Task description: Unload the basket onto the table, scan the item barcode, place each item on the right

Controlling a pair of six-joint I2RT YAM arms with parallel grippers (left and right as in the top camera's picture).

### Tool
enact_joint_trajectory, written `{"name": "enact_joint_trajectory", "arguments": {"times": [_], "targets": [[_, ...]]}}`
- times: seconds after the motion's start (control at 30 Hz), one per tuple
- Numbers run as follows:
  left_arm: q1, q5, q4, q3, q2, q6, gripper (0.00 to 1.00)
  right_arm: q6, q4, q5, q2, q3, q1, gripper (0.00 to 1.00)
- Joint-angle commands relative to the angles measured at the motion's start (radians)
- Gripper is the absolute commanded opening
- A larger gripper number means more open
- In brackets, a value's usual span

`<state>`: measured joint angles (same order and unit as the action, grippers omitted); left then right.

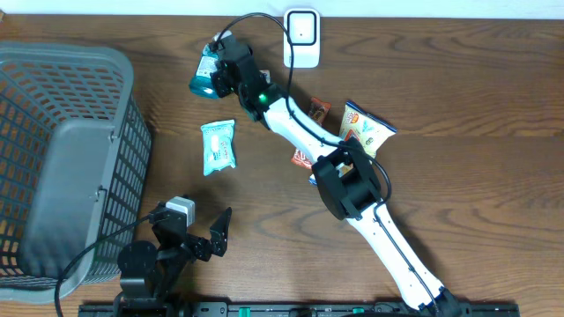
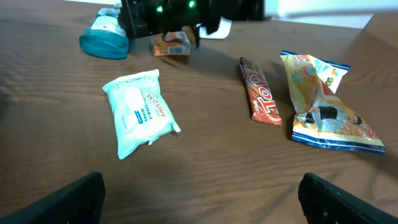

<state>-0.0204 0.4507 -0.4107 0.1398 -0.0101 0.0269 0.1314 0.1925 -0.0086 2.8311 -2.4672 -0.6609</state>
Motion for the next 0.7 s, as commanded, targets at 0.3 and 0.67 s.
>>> {"name": "enact_joint_trajectory", "arguments": {"times": [0.3, 0.67], "targets": [[0.003, 0.009, -0.019, -0.016, 0.006, 0.005, 0.99, -0.148, 0.355, 0.118, -0.152, 0.023, -0.028, 0.01], [0.003, 0.009, -0.019, -0.016, 0.006, 0.005, 0.99, -0.143, -0.242, -0.042, -0.020, 0.023, -0.042, 0.01]]}}
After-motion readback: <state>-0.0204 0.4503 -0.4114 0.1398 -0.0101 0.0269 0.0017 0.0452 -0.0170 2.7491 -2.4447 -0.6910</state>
